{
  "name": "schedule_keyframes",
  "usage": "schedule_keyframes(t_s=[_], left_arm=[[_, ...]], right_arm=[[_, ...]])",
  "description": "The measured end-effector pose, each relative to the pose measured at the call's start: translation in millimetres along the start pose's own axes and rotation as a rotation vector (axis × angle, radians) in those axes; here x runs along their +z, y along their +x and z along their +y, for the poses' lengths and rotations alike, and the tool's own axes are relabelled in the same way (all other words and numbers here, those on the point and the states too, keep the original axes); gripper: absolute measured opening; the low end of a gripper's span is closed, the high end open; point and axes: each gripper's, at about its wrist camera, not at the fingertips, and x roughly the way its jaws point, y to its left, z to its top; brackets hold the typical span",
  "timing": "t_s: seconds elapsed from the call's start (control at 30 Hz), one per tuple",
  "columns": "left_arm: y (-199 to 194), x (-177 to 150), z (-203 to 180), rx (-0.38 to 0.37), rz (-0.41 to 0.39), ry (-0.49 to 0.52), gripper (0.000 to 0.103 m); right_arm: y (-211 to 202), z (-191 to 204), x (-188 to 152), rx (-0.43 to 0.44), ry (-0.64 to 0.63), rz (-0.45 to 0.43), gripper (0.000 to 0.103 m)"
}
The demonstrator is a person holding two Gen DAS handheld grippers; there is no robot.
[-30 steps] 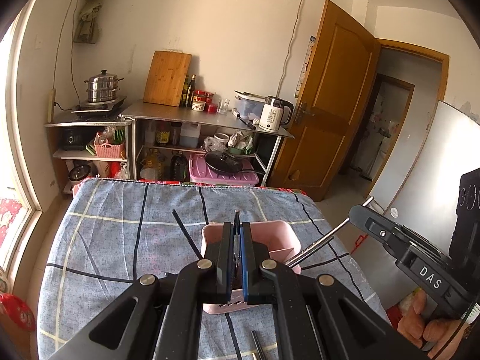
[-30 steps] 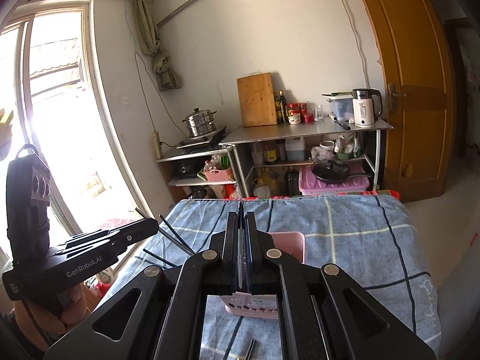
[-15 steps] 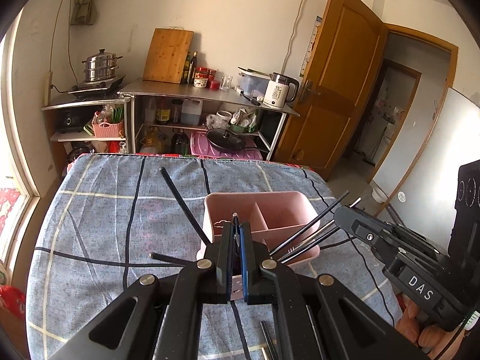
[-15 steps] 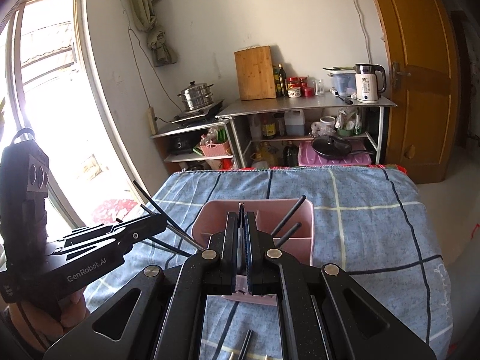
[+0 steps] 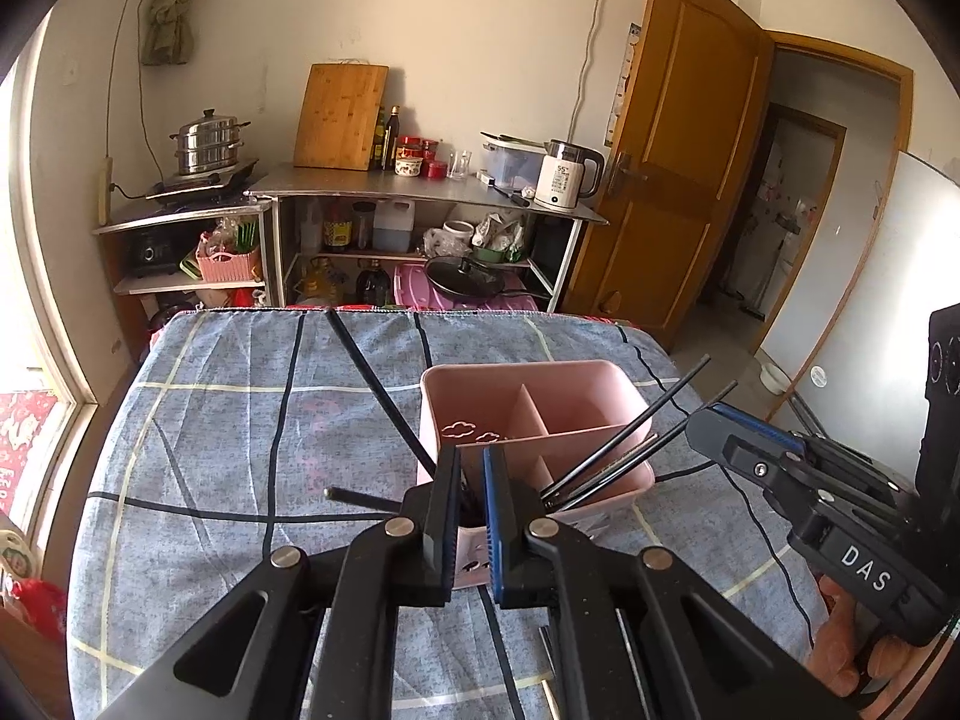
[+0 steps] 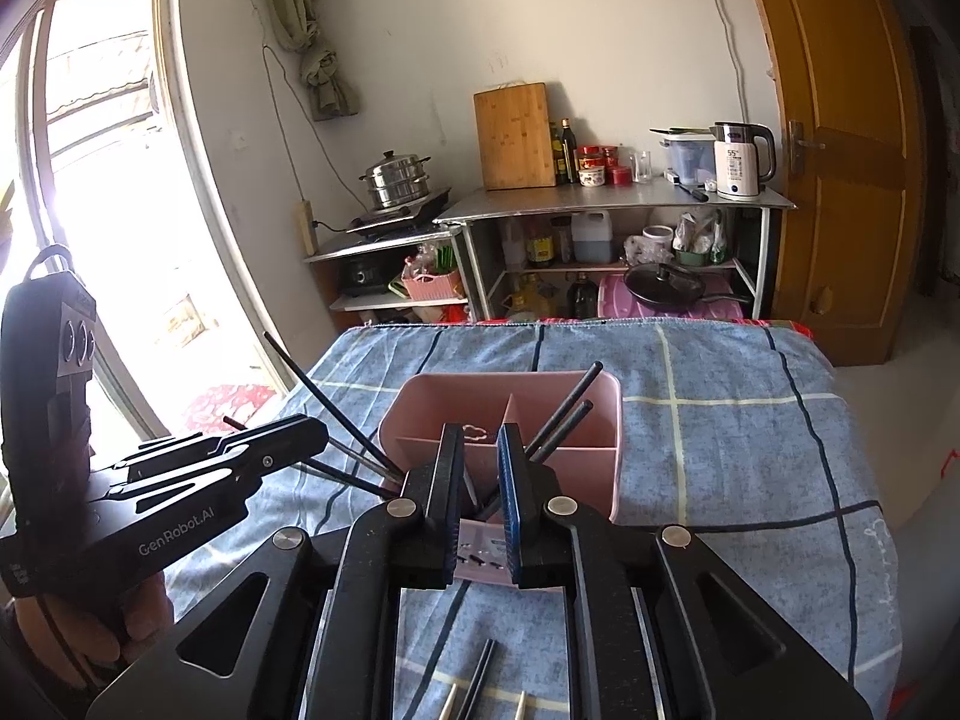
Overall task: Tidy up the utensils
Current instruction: 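Lower both chopsticks into the basket compartments and open both grippers, then move both open grippers back to the wooden chopsticks on the cloth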
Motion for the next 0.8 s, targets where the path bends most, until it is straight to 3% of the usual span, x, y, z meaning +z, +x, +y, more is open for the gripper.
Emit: schedule_keyframes(t_s=[0.27, 0.8], left_arm=[[-39, -32, -2, 0.01, -0.043, -0.01, 0.014], [-78, -141, -32, -0.029, 0.0, 0.003, 0.014]], right_arm=[[-33, 0, -26, -0.022, -0.016, -0.023, 0.016], [-86, -15, -116, -0.048, 0.062, 0.046, 0.016]])
